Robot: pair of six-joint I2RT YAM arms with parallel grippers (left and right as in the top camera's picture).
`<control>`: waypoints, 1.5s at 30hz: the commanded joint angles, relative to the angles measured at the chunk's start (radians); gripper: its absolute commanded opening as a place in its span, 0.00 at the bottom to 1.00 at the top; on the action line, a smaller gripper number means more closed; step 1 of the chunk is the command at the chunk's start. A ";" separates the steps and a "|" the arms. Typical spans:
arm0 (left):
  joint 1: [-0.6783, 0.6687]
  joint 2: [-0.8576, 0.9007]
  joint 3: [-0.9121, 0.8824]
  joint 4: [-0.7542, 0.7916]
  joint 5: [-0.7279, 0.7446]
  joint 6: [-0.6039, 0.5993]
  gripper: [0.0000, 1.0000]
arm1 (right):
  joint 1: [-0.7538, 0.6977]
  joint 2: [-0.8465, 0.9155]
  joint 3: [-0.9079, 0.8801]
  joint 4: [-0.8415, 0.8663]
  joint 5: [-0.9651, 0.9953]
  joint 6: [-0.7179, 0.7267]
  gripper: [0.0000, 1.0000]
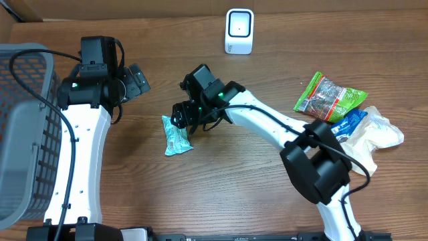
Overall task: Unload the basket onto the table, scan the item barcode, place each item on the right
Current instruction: 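Lower the right gripper onto the light-blue packet and grasp it, then lift the light-blue packet with the right gripper up to the scanner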
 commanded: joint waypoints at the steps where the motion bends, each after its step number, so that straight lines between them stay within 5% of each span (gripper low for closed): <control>1: -0.001 -0.003 0.024 0.002 -0.007 -0.010 1.00 | 0.003 0.061 -0.004 0.040 0.055 0.051 0.77; 10: -0.002 -0.002 0.024 0.002 -0.006 -0.011 1.00 | 0.003 0.120 -0.004 0.056 0.015 0.073 0.56; 21: -0.002 -0.002 0.024 0.002 -0.006 -0.010 0.99 | 0.060 0.155 -0.004 0.058 0.033 0.114 0.52; 23: -0.002 -0.002 0.024 0.002 -0.006 -0.011 1.00 | 0.061 0.164 -0.004 0.060 0.032 0.122 0.44; 25: -0.002 -0.002 0.024 0.002 -0.006 -0.011 1.00 | 0.048 0.164 -0.003 0.061 0.029 0.122 0.18; 31: -0.002 -0.002 0.024 0.002 -0.006 -0.011 1.00 | -0.069 0.156 0.008 0.052 -0.200 0.114 0.14; 38: -0.002 -0.002 0.024 0.002 -0.006 -0.011 1.00 | -0.316 0.123 0.009 -0.014 -0.686 -0.107 0.11; 45: -0.002 -0.002 0.024 0.002 -0.006 -0.011 1.00 | -0.431 -0.095 0.009 -0.253 -0.489 -0.333 0.04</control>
